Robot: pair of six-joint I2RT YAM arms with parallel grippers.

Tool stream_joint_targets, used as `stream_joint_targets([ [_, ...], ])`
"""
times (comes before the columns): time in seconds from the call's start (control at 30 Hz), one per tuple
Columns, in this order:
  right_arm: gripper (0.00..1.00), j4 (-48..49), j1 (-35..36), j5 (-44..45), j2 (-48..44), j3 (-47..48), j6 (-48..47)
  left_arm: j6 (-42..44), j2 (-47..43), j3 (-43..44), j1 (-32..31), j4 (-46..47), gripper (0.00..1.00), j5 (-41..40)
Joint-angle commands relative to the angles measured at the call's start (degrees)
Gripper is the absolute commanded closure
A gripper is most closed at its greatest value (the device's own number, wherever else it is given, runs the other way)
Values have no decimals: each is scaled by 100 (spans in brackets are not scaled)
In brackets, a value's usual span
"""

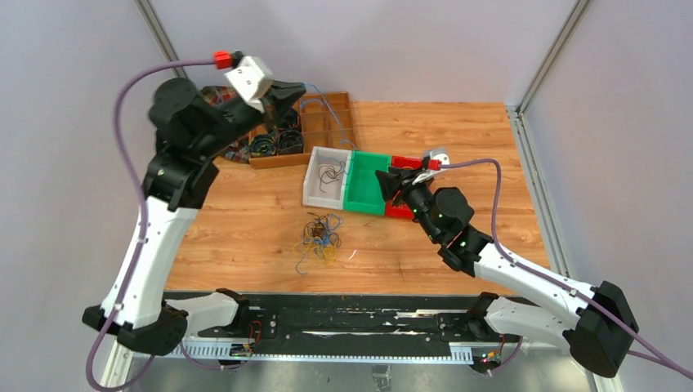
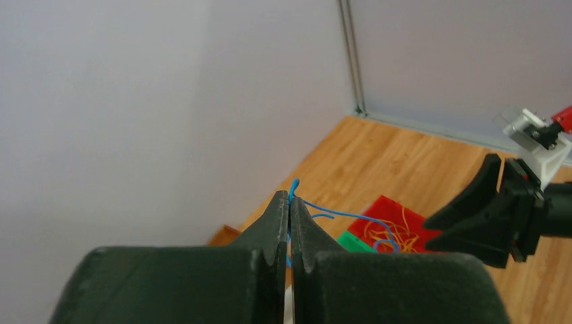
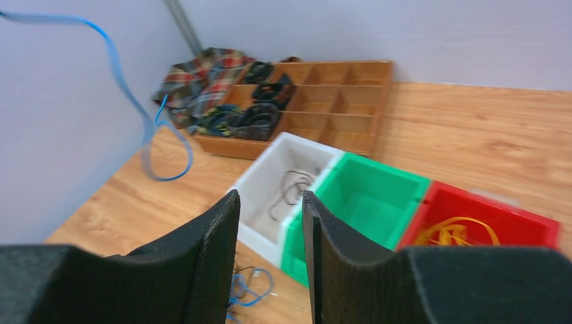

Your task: Untangle the cables

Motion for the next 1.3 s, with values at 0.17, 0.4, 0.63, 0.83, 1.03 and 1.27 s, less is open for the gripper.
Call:
stream_joint_targets([
  [0.17, 61, -1050, -889, 490, -69, 101, 43, -34, 664, -346, -753, 395, 100, 71],
  [0.4, 62, -1277, -1214, 568, -36, 36, 118, 187, 1302, -449, -835, 576, 100, 54],
  [0.63, 62, -1518, -1351, 663, -107, -59, 141, 448, 1774, -558, -835, 526, 100, 191],
  [0.83, 63, -1513, -1419, 737, -251, -259, 163, 584, 2181, -606, -860, 429, 100, 376],
  [1.03, 63, -1532, -1461, 771, -315, -328, 135, 982, 2521, -760, -861, 95, 100, 453],
  [1.27, 63, -1580, -1560, 720, -360, -395, 188, 1413, 2815, -566, -873, -517, 100, 476],
])
